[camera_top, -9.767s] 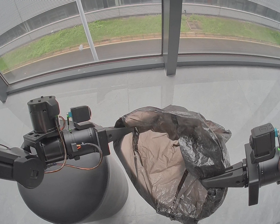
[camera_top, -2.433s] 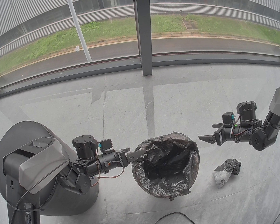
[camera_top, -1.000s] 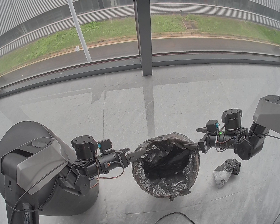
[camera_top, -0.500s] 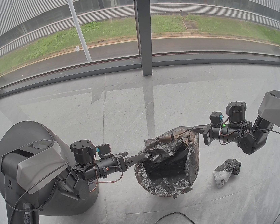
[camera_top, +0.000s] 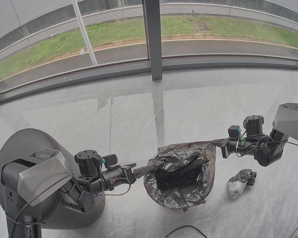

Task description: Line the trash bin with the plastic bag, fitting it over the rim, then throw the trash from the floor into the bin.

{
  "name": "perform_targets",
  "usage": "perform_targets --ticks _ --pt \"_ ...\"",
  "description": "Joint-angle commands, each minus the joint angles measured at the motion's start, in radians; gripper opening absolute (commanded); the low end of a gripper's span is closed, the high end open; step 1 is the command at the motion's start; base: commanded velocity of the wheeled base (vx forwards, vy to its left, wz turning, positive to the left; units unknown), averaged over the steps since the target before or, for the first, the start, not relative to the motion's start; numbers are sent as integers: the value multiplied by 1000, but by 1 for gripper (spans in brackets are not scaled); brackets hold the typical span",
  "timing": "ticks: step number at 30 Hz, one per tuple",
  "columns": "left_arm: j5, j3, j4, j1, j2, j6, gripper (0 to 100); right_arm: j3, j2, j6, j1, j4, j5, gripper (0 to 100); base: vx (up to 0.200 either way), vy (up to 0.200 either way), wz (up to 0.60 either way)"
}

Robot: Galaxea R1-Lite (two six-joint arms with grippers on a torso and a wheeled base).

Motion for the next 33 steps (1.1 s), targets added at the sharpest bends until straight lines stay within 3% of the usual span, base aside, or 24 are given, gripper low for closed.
perform_targets --ticks 1,19,28,33 --pt "0 14 -12 -2 1 -1 100 -12 45 0 -4 -2 4 0 0 0 0" --pt "1 56 -41 1 -3 -1 100 37 101 0 17 -108 17 0 0 0 0" --pt "0 123 -113 11 1 -1 100 236 -126 5 2 -140 19 0 0 0 0" --pt "0 149 -143 8 6 -1 100 330 -172 3 50 -145 48 0 0 0 0"
